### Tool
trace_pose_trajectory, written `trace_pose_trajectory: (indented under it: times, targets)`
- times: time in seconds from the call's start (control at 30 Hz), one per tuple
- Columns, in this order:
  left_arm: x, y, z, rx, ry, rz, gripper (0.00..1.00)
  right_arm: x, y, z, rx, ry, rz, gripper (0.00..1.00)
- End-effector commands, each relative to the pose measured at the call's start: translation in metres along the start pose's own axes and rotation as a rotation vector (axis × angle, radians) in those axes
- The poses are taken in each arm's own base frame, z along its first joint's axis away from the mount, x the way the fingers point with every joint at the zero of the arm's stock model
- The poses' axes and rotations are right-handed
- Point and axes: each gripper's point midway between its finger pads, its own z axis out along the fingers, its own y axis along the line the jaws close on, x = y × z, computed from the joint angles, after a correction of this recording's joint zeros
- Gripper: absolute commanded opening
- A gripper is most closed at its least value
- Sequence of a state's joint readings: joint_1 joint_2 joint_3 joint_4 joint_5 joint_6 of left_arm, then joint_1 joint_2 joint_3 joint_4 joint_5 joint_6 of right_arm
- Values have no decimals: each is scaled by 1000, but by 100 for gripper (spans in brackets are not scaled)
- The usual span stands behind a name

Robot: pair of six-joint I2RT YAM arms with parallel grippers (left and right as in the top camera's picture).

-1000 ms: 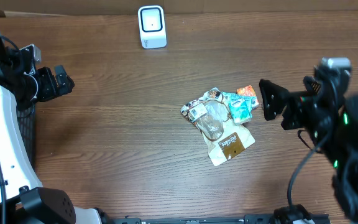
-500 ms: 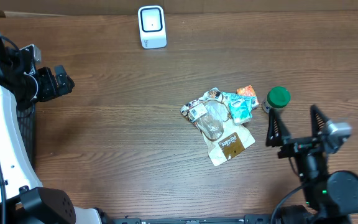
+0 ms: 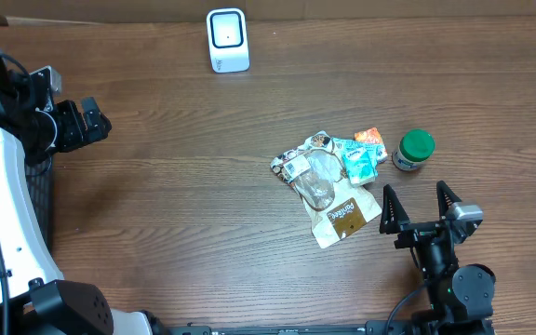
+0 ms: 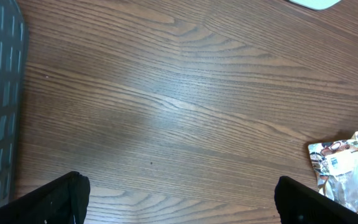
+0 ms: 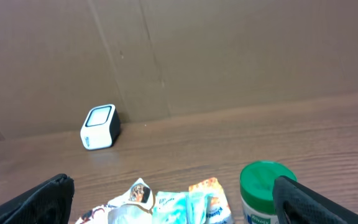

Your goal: Scan the item barcode

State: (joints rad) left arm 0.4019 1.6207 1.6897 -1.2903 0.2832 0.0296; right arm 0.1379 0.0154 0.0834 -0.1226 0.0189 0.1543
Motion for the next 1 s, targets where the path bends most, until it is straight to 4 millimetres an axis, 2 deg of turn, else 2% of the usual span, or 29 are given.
trace_pose_trajectory:
  times: [0.0, 0.07, 0.97]
  targets:
    - [-1, 0, -3, -1, -9, 13, 100, 15, -7, 3, 19, 4, 3, 100]
    - [-1, 0, -3, 0, -9, 13, 100, 23, -8, 4, 19, 20, 2, 100]
    - [-1, 0, -3, 0, -9, 13, 99, 23, -5, 4, 4, 20, 3, 100]
